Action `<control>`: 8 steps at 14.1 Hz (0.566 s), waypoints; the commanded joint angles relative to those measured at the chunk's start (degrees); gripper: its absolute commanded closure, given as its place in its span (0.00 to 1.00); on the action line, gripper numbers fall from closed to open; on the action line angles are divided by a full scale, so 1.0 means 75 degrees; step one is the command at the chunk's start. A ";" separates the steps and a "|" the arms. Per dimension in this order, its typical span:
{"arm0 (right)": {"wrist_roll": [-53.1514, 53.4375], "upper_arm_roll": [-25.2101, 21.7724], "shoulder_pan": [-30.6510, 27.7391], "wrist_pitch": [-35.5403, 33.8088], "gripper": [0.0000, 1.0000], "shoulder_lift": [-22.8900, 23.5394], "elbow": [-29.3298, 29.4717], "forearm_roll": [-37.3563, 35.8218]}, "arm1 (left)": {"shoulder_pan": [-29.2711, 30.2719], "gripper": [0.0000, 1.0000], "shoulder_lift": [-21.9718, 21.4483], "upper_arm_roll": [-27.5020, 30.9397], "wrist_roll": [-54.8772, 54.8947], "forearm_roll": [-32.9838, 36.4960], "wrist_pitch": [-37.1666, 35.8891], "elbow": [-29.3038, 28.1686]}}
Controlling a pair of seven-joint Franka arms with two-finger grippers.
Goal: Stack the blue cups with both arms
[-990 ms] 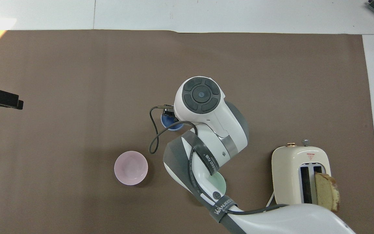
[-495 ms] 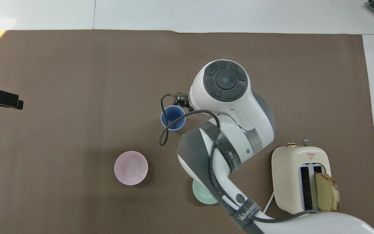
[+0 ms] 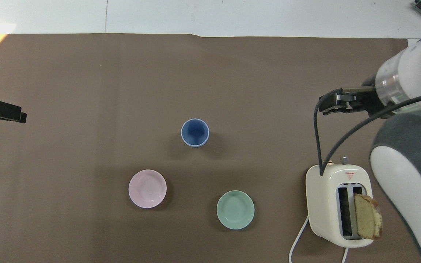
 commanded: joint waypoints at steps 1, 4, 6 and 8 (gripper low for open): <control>-0.1197 0.0030 -0.0838 -0.0104 0.00 -0.0303 -0.0065 0.0033 | 0.0094 0.00 0.0067 -0.0076 0.0003 0.0035 -0.0130 0.0172; -0.2034 0.0029 -0.1333 0.0258 0.00 -0.0631 -0.0778 0.0033 | 0.0082 0.00 0.0067 -0.0076 0.0003 0.0035 -0.0119 0.0161; -0.1987 0.0018 -0.1345 0.0783 0.00 -0.0655 -0.1282 0.0045 | 0.0082 0.00 0.0067 -0.0076 0.0003 0.0035 -0.0119 0.0161; -0.1661 0.0018 -0.1589 0.1149 0.00 -0.0644 -0.1554 0.0428 | 0.0082 0.00 0.0067 -0.0076 0.0003 0.0035 -0.0119 0.0161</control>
